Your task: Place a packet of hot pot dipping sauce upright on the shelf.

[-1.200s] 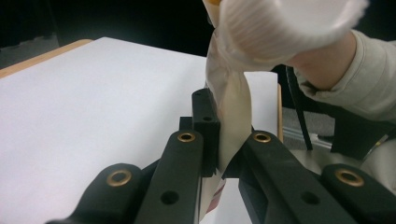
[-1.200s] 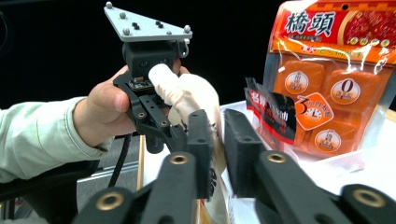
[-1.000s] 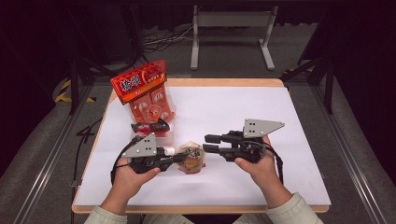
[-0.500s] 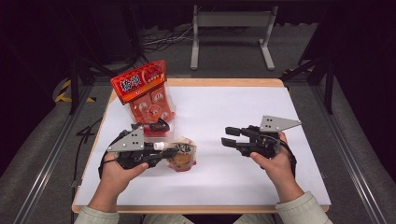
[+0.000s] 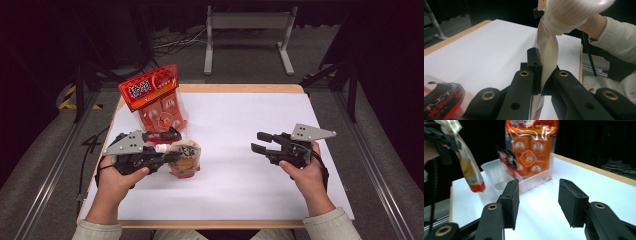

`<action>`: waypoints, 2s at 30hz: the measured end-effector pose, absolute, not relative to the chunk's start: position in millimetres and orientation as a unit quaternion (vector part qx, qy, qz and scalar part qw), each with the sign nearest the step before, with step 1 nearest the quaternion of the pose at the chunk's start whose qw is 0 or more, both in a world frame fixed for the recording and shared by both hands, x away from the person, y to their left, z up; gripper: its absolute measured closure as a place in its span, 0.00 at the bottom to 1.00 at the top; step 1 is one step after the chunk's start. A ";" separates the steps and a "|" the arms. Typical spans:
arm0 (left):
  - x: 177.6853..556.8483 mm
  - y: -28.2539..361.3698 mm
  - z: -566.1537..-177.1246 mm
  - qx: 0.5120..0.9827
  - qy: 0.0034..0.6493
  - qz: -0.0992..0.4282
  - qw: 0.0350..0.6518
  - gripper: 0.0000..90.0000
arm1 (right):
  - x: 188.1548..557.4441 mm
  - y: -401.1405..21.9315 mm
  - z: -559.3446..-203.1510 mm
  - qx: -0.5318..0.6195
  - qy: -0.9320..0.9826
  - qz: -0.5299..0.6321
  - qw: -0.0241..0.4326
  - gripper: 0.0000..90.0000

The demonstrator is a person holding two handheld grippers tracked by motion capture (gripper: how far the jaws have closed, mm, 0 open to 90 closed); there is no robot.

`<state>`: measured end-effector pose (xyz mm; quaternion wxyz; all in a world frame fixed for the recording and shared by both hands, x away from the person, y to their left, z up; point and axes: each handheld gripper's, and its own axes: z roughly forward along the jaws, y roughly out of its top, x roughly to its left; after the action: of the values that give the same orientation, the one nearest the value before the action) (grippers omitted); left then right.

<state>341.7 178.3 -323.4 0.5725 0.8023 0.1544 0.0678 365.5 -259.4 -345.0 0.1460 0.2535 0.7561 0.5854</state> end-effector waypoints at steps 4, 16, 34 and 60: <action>343.5 185.1 -320.0 0.800 0.159 0.083 0.573 0.98 | 368.6 -268.6 -348.2 0.270 0.755 0.576 0.161 0.56; 352.6 206.2 -315.1 0.788 0.198 0.130 0.568 0.98 | 372.8 -285.0 -349.5 0.296 0.746 0.571 0.175 0.54; 369.4 217.1 -331.0 0.768 0.225 0.184 0.571 0.98 | 373.9 -287.2 -350.5 0.302 0.743 0.573 0.170 0.54; 383.1 222.1 -364.5 0.782 0.229 0.149 0.560 0.98 | 374.6 -292.6 -349.1 0.305 0.735 0.580 0.177 0.52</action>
<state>383.1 222.1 -364.5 0.5598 0.7823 0.2293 0.1486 374.6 -292.6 -349.1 0.1768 0.3051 0.7347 0.5795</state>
